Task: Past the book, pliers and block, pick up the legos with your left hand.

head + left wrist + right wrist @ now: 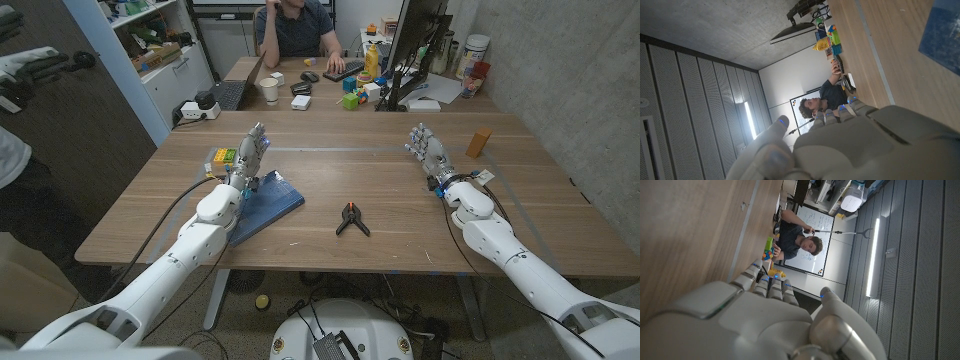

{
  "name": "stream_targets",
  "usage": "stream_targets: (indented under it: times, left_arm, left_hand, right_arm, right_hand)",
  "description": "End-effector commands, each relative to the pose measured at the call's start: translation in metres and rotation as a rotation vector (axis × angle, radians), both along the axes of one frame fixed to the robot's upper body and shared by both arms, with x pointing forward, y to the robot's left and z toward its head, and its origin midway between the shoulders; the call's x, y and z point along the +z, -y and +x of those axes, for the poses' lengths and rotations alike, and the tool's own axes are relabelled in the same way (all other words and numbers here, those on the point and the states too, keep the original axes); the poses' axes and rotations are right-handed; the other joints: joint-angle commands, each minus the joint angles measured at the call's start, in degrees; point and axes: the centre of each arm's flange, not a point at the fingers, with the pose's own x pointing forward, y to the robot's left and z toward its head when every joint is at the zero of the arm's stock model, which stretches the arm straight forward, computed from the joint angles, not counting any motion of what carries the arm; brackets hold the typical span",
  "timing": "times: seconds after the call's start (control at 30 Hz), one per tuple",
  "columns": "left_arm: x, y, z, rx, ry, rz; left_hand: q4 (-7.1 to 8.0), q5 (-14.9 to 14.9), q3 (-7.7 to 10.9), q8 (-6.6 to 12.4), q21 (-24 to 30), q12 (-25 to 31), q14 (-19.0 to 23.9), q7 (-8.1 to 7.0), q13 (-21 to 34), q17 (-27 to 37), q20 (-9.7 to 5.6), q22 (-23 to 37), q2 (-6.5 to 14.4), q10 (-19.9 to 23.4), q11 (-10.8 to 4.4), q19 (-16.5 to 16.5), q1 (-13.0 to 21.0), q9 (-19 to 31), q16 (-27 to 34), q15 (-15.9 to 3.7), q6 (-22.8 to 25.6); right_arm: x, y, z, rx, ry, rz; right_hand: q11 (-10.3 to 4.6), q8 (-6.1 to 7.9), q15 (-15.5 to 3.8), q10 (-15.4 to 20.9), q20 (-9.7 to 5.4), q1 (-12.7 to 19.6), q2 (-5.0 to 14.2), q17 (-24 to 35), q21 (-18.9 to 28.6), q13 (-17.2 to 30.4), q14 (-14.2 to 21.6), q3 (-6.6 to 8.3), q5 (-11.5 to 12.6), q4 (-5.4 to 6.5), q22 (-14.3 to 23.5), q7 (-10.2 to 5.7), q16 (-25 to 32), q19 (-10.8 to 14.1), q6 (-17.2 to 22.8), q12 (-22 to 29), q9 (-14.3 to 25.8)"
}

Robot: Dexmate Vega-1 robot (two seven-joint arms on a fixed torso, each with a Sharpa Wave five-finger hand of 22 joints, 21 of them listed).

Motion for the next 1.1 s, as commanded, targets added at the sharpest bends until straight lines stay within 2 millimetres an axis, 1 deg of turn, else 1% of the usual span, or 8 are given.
stream_targets:
  times: [0.03, 0.17, 0.33, 0.57, 0.63, 0.73, 0.87, 1.1]
  left_arm:
    - [-0.002, 0.001, -0.014, 0.108, 0.049, 0.01]
    - [0.002, -0.002, -0.018, 0.146, 0.064, 0.022]
    - [0.008, -0.008, -0.023, 0.193, 0.087, 0.031]
    - [0.021, -0.022, -0.032, 0.307, 0.113, 0.072]
    - [0.025, -0.026, -0.035, 0.338, 0.123, 0.084]
    - [0.033, -0.034, -0.041, 0.416, 0.141, 0.108]
    - [0.04, -0.043, -0.046, 0.48, 0.153, 0.132]
    - [0.057, -0.057, -0.053, 0.585, 0.189, 0.189]
  left_hand:
    - [-0.01, 0.35, 0.33, 0.38, 0.34, 0.27, -6.07, -0.07, 0.23, 0.14, -0.29, 0.11, 7.47, -0.61, -0.1, -0.52, -0.03, 0.26, 0.33, -0.01, -0.39]
    - [-0.01, 0.33, 0.41, 0.39, 0.35, 0.31, -5.99, -0.07, 0.23, 0.14, -0.23, 0.11, 7.46, -0.53, -0.07, -0.49, -0.01, 0.27, 0.36, 0.09, -0.33]
    - [-0.15, 0.2, 0.94, 1.03, 0.79, 0.81, -4.61, -0.99, 0.22, 0.07, 0.11, 0.07, 7.47, 0.92, -0.14, 0.7, 0.17, 0.28, 0.75, -0.18, 1.91]
    - [-0.86, -0.14, 2.29, 1.27, 1.49, 1.63, -1.0, -1.86, 0.2, -0.19, 1.34, -0.11, 7.07, 4.0, -1.05, 3.21, 1.07, 0.3, 1.36, -0.16, 4.31]
    - [-1.34, -0.33, 2.93, 1.23, 1.66, 1.84, 0.31, -2.41, 0.2, -0.33, 2.23, -0.2, 6.77, 5.12, -1.31, 4.11, 1.7, 0.28, 1.38, 0.12, 5.07]
    - [-2.72, -0.82, 4.21, 1.57, 1.75, 1.89, 2.46, -3.75, 0.18, -0.63, 5.01, -0.32, 6.03, 6.45, -1.7, 5.44, 3.37, 0.29, 1.09, 0.52, 7.73]
    - [-4.32, -1.41, 5.32, 1.86, 1.61, 1.84, 3.8, -5.26, 0.18, -0.79, 5.85, -0.39, 5.51, 7.36, -1.91, 6.17, 5.21, 0.32, 0.69, 0.43, 10.29]
    - [-5.89, -2.04, 6.15, 1.76, 1.37, 1.83, 4.78, -6.98, 0.19, -0.81, 7.57, -0.39, 5.05, 8.28, -1.93, 6.52, 6.91, 0.34, 0.41, 0.62, 11.84]
  right_arm:
    - [-0.011, -0.003, 0.0, 0.014, -0.013, 0.0]
    - [-0.012, -0.004, 0.001, 0.018, -0.014, -0.001]
    - [-0.012, -0.006, 0.002, 0.022, -0.013, 0.0]
    - [-0.012, -0.007, 0.005, 0.028, -0.013, 0.0]
    - [-0.012, -0.007, 0.005, 0.029, -0.013, 0.0]
    - [-0.012, -0.007, 0.005, 0.029, -0.013, -0.002]
    - [-0.011, -0.007, 0.005, 0.029, -0.009, -0.003]
    - [-0.011, -0.008, 0.005, 0.035, -0.007, -0.008]
  right_hand:
    - [0.49, 0.34, -0.07, 0.02, -0.01, 0.31, 1.34, 0.22, 0.45, 0.24, -0.43, 0.37, 0.33, 0.0, 0.08, 0.31, 0.46, 0.34, -0.04, 0.26, 0.13]
    - [0.46, 0.35, -0.09, 0.04, -0.05, 0.31, 1.3, 0.22, 0.46, 0.24, -0.43, 0.37, 0.32, 0.01, 0.08, 0.3, 0.46, 0.35, -0.04, 0.28, 0.13]
    - [0.55, 0.34, -0.02, 0.07, 0.0, 0.28, 1.14, 0.22, 0.47, 0.24, -0.44, 0.31, 0.3, 0.01, 0.08, 0.35, 0.46, 0.37, -0.08, 0.29, 0.13]
    - [0.63, 0.33, 0.05, 0.07, 0.1, 0.2, 0.87, 0.23, 0.48, 0.24, -0.43, 0.18, 0.26, 0.03, 0.08, 0.43, 0.47, 0.39, -0.11, 0.29, 0.13]
    - [0.63, 0.34, 0.09, 0.06, 0.11, 0.16, 0.75, 0.23, 0.49, 0.24, -0.45, 0.12, 0.24, 0.04, 0.08, 0.43, 0.46, 0.42, -0.09, 0.29, 0.13]
    - [0.69, 0.33, 0.13, 0.03, 0.17, 0.09, 0.55, 0.24, 0.5, 0.23, -0.45, 0.02, 0.21, 0.05, 0.08, 0.49, 0.47, 0.43, -0.12, 0.28, 0.13]
    - [0.71, 0.33, 0.18, 0.02, 0.24, 0.0, 0.31, 0.24, 0.51, 0.23, -0.46, -0.11, 0.18, 0.07, 0.08, 0.56, 0.47, 0.45, -0.15, 0.28, 0.13]
    - [0.72, 0.34, 0.25, 0.03, 0.28, -0.15, -0.04, 0.25, 0.53, 0.23, -0.46, -0.32, 0.15, 0.09, 0.1, 0.57, 0.47, 0.47, -0.13, 0.29, 0.13]
